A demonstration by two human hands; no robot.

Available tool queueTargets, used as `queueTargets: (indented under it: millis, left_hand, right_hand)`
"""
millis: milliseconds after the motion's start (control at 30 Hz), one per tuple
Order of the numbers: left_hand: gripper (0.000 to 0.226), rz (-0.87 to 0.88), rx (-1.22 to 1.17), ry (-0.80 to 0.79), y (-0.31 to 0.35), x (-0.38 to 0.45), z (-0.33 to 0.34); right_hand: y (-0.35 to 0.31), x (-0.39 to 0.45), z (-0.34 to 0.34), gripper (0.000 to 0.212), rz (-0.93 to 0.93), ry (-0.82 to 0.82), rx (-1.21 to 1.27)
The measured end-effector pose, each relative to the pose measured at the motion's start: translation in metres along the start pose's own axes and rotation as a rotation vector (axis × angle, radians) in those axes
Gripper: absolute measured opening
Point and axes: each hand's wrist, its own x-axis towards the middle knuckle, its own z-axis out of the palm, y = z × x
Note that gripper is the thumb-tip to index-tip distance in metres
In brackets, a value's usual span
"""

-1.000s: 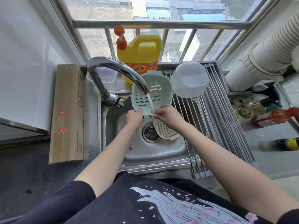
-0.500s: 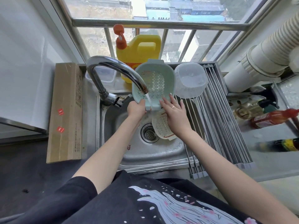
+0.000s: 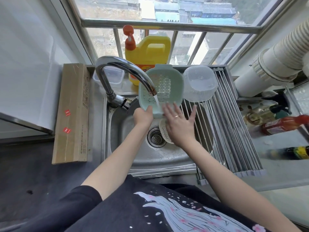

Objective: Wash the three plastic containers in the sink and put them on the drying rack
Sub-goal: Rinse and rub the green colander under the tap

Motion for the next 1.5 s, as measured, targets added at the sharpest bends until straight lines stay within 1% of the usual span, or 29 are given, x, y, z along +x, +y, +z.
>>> queueTargets:
  millis: [33, 100, 167, 200, 267, 333, 400, 500, 567, 600, 667, 700, 733, 767, 800, 833, 867, 900, 933, 1000, 1033, 1100, 1200, 1267, 1333, 1400, 1500]
  left_hand:
    - [0.028, 0.01, 0.027, -0.007, -0.003, 0.001, -0.003]
    - [0.027, 0.023, 0.071, -0.008, -0.007, 0.001, -0.006]
    - [0.026, 0.02, 0.083, -0.005, -0.007, 0.0, -0.004]
    - [0.027, 0.017, 0.078, -0.009, -0.005, -0.002, -0.002]
    - [0.033, 0.006, 0.066, -0.012, -0.003, -0.004, -0.001]
    - [0.035, 0.0, 0.062, -0.004, -0.004, -0.003, -0.003]
    - [0.035, -0.007, 0.081, -0.018, -0.005, -0.004, -0.005]
    - [0.038, -0.041, 0.097, -0.056, -0.011, -0.003, -0.005]
    - [0.04, -0.07, 0.111, -0.07, -0.015, -0.003, -0.007]
    - [0.04, -0.074, 0.126, -0.08, -0.018, -0.001, -0.01]
    - [0.037, -0.06, 0.188, -0.106, -0.023, 0.0, -0.016]
    - [0.035, -0.045, 0.238, -0.112, -0.024, 0.001, -0.019]
    - [0.032, -0.028, 0.287, -0.111, -0.025, 0.001, -0.022]
    - [0.029, -0.015, 0.329, -0.108, -0.026, 0.003, -0.025]
    - [0.029, -0.005, 0.362, -0.106, -0.026, 0.004, -0.027]
    - [0.03, 0.007, 0.394, -0.104, -0.027, 0.005, -0.029]
    - [0.031, 0.016, 0.425, -0.102, -0.028, 0.006, -0.031]
    - [0.031, 0.025, 0.449, -0.101, -0.029, 0.007, -0.034]
    - [0.031, 0.032, 0.475, -0.096, -0.03, 0.007, -0.037]
    - [0.035, 0.05, 0.546, -0.08, -0.032, 0.008, -0.042]
    - [0.038, 0.053, 0.577, -0.08, -0.034, 0.01, -0.043]
    - [0.042, 0.021, 0.616, -0.139, -0.036, 0.015, -0.044]
    - [0.038, -0.037, 0.664, -0.285, -0.039, 0.02, -0.049]
    - [0.03, -0.054, 0.669, -0.331, -0.041, 0.023, -0.055]
    - [0.026, -0.075, 0.677, -0.339, -0.042, 0.025, -0.06]
    - [0.032, -0.075, 0.719, -0.327, -0.041, 0.027, -0.062]
    - [0.034, -0.045, 0.786, -0.29, -0.035, 0.031, -0.061]
  right_hand:
    - [0.01, 0.001, 0.001, 0.055, 0.068, 0.004, 0.0]
    - [0.018, 0.002, -0.003, 0.057, 0.146, 0.03, 0.05]
    - [0.012, 0.004, -0.005, 0.059, 0.102, 0.041, 0.085]
    - [0.007, 0.006, -0.005, 0.056, 0.067, 0.047, 0.094]
    - [-0.002, 0.01, -0.003, 0.045, 0.036, 0.072, 0.141]
    - [-0.005, 0.014, 0.0, 0.03, 0.043, 0.081, 0.19]
    - [-0.001, 0.016, 0.002, 0.025, 0.036, 0.102, 0.188]
    - [0.01, 0.018, -0.002, 0.028, 0.036, 0.028, 0.256]
    - [0.014, 0.015, -0.005, 0.025, 0.067, 0.01, 0.245]
    - [0.017, 0.013, -0.004, 0.021, 0.08, 0.032, 0.212]
    - [0.019, 0.008, -0.001, 0.015, 0.066, 0.128, 0.11]
    - [0.018, 0.007, 0.002, 0.023, 0.029, 0.185, 0.066]
    - [0.015, 0.009, 0.006, 0.036, -0.035, 0.229, 0.05]
    - [0.011, 0.011, 0.007, 0.047, -0.111, 0.201, 0.074]
    - [0.006, 0.014, 0.005, 0.053, -0.186, 0.129, 0.093]
    - [0.002, 0.017, 0.003, 0.054, -0.241, 0.011, 0.104]
    - [-0.001, 0.021, 0.002, 0.051, -0.246, -0.131, 0.096]
    - [-0.001, 0.026, 0.002, 0.046, -0.224, -0.232, 0.064]
    - [-0.001, 0.032, 0.003, 0.043, -0.205, -0.291, 0.033]
    - [-0.003, 0.043, 0.006, 0.044, -0.214, -0.318, 0.014]
    - [-0.006, 0.049, 0.008, 0.049, -0.28, -0.318, 0.003]
    - [-0.014, 0.059, 0.012, 0.056, -0.476, -0.312, -0.055]
    - [-0.021, 0.071, 0.008, 0.049, -0.752, -0.291, -0.22]
    - [-0.021, 0.074, 0.005, 0.043, -0.837, -0.3, -0.305]
    - [-0.018, 0.075, 0.004, 0.045, -0.827, -0.353, -0.325]
    - [-0.018, 0.076, 0.007, 0.043, -0.773, -0.381, -0.34]
    - [-0.021, 0.072, 0.014, 0.039, -0.673, -0.422, -0.464]
